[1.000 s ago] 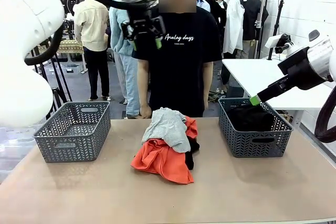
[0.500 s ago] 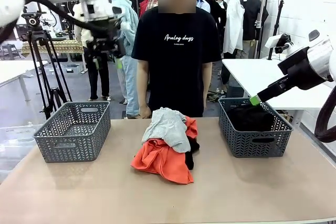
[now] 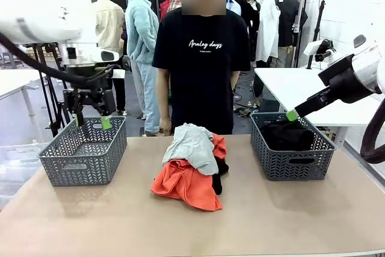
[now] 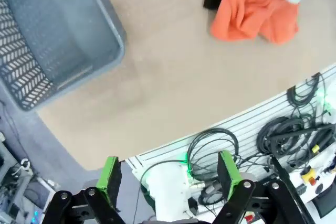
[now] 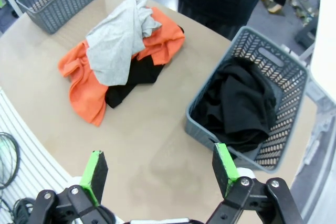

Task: Sort the tops and bottoms.
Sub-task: Lift clothes from the center of the table with your right hand.

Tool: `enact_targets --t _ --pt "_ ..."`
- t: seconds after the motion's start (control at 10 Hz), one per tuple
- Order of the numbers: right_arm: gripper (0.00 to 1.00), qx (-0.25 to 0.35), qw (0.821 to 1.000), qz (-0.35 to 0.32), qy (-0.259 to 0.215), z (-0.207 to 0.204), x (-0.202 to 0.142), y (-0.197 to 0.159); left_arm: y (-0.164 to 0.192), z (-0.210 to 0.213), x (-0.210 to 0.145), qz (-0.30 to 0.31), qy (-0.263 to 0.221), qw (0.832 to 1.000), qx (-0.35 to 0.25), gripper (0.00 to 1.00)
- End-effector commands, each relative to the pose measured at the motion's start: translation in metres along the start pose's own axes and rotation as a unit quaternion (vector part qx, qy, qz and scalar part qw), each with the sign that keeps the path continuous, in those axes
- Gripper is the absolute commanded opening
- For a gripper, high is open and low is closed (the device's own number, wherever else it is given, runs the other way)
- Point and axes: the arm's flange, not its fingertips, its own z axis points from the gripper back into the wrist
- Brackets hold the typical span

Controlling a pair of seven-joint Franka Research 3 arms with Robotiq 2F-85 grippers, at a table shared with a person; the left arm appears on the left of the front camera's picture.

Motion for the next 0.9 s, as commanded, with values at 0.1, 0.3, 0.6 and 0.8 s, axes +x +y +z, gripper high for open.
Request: enact_targets --t 0.1,0.3,0.6,0.8 --pt "1.00 0.010 1.000 -0.003 0.000 -0.002 -0.001 0.000 0.001 0.019 0.044 -0.014 0.031 0.999 -0.002 0.95" --pt "1.00 0.010 1.000 -0.003 0.000 -0.002 -0.001 0.000 -0.010 0.008 0.007 -0.047 -0.042 0.998 0.002 0.95" --pt "1.00 0.010 1.000 -0.003 0.000 -0.002 -0.001 0.000 0.005 0.029 -0.037 -0.046 -0.152 0.987 -0.006 0.95" --pt "1.00 0.010 1.000 -0.003 0.000 -0.002 -0.001 0.000 0.007 0.028 -0.057 -0.077 -0.159 0.984 -0.012 0.95"
